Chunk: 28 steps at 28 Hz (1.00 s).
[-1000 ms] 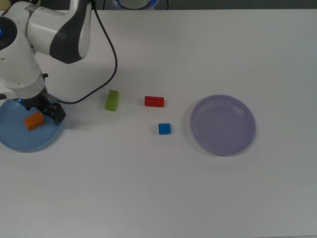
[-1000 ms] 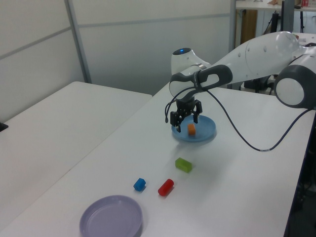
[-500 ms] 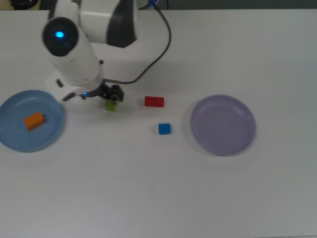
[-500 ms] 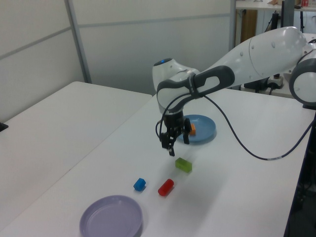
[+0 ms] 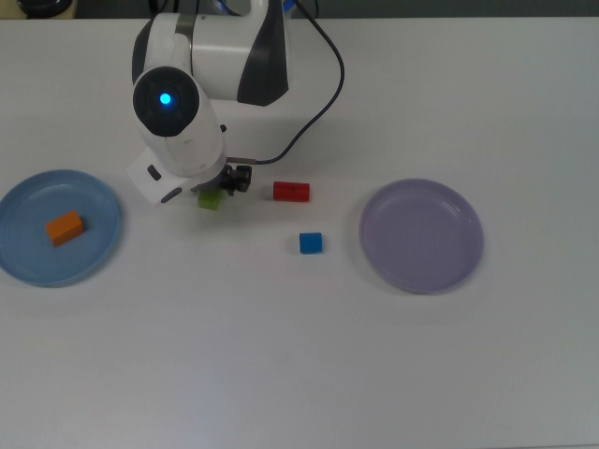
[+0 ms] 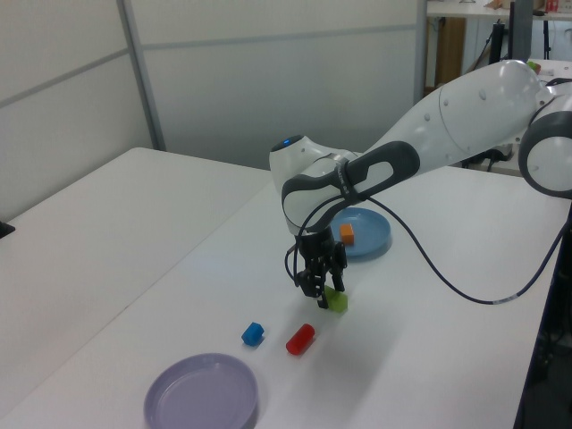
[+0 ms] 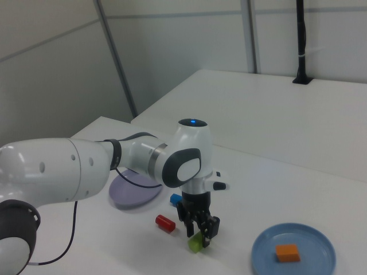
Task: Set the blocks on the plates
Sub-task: 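Lower the gripper onto the green block and grasp it, then carry the green block onto the light-blue plate beside the orange block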
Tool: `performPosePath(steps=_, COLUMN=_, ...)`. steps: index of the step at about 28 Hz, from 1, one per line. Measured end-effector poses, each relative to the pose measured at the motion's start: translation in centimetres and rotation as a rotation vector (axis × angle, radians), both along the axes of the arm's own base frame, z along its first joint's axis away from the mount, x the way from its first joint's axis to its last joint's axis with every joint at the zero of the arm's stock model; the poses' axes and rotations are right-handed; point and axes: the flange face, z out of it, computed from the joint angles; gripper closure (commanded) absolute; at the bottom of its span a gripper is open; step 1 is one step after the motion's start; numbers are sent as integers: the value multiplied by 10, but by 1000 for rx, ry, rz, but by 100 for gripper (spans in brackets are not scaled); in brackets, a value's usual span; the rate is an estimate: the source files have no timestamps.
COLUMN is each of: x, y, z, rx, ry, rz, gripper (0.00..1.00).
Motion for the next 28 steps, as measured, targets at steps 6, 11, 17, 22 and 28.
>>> performPosePath(steps=6, x=2, y=-1, z=-8, rx=-10, ry=-4, rz=8, gripper=89)
performPosePath(steps=11, x=5, y=-6, z=-2, rx=-14, ry=-24, rz=0, gripper=91)
performPosePath(steps=17, x=18, y=-57, z=41, rx=-47, ry=-115, rz=-73, gripper=91)
performPosePath(steps=22, x=16, y=-116, z=68, rx=-69, ry=-165, rz=-139, gripper=91)
performPosePath(steps=28, x=1, y=-171, z=68, rx=-75, ry=-163, rz=-193, gripper=90)
